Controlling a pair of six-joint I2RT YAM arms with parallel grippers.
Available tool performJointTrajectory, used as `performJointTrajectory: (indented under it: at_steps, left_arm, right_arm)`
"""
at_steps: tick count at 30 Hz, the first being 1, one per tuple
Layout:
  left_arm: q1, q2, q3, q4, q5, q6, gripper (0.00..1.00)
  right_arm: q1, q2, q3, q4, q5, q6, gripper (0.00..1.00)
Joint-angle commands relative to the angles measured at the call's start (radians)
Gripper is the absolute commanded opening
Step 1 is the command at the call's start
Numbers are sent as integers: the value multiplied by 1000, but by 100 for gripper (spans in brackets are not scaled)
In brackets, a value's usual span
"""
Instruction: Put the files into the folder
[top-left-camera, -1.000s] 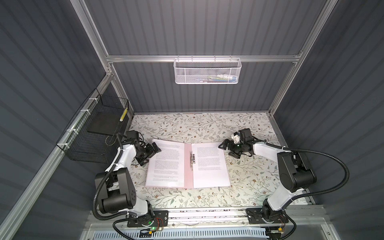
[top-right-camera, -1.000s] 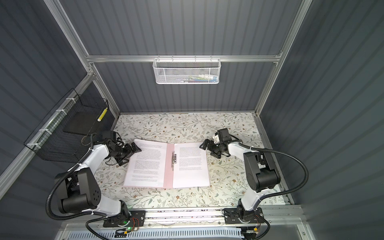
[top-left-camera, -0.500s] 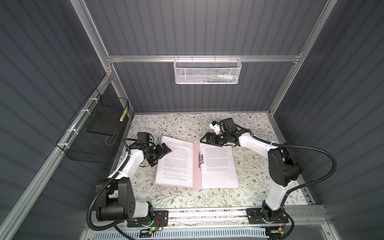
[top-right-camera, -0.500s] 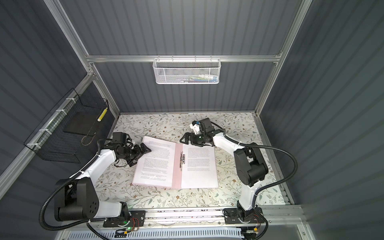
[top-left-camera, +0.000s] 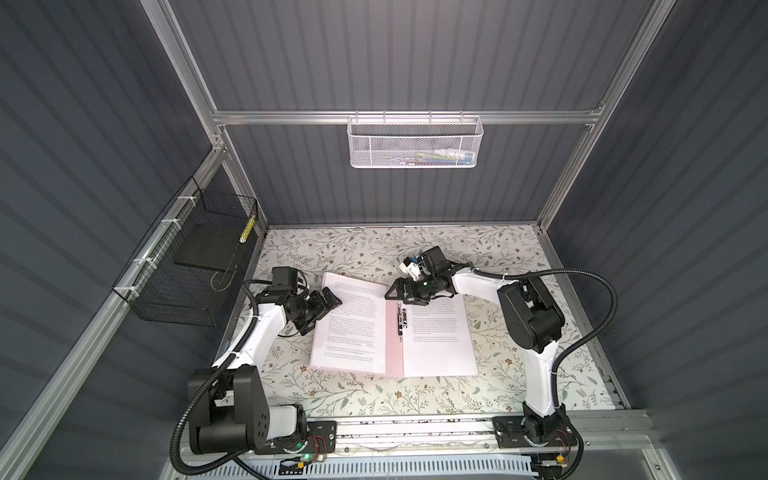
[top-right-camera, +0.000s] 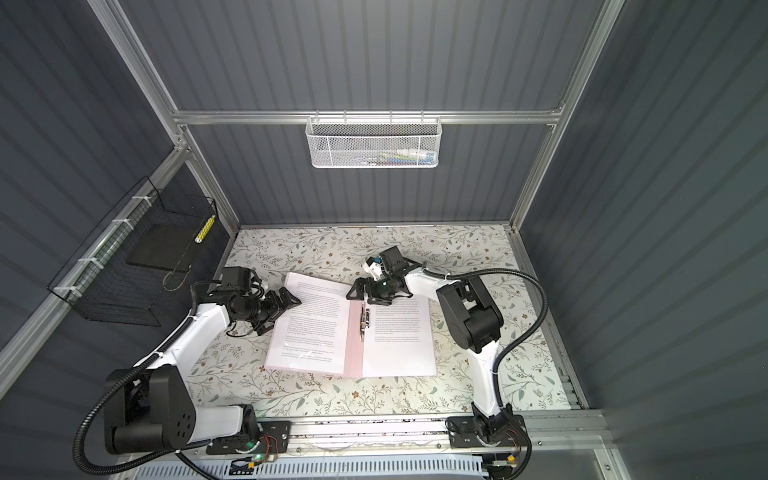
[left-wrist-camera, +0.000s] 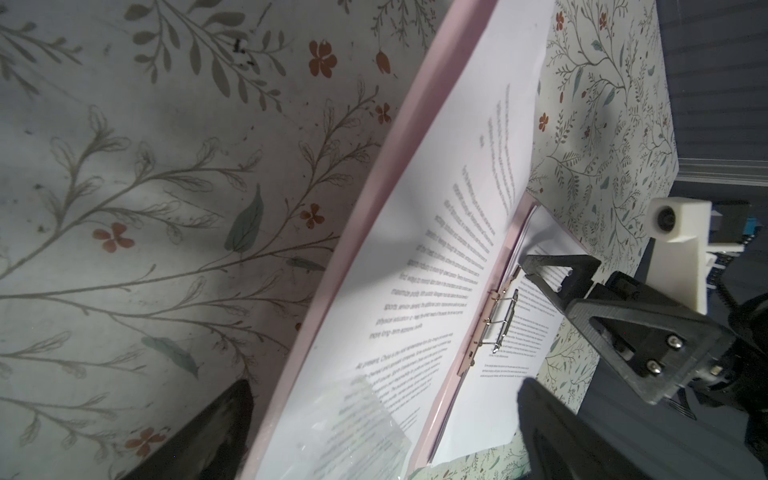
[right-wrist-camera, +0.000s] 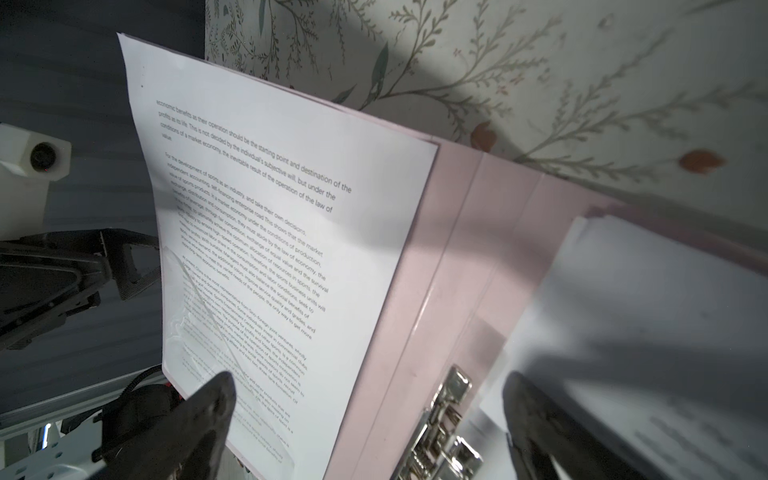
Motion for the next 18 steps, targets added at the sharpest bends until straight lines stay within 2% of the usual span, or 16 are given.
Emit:
performJointTrajectory:
  at_steps: [1,10,18]
  left_arm:
    - [0,-17,-13,-21,20,2,100]
    - [0,-22,-22,-18,25,0,100]
    - [0,-19,-37,-5,22,-7,100]
  right_arm:
    - [13,22,23,33,-46,26,99]
    - [20,25,4,97,-89,68,99]
    - [25,-57,-51,130,-111,82,99]
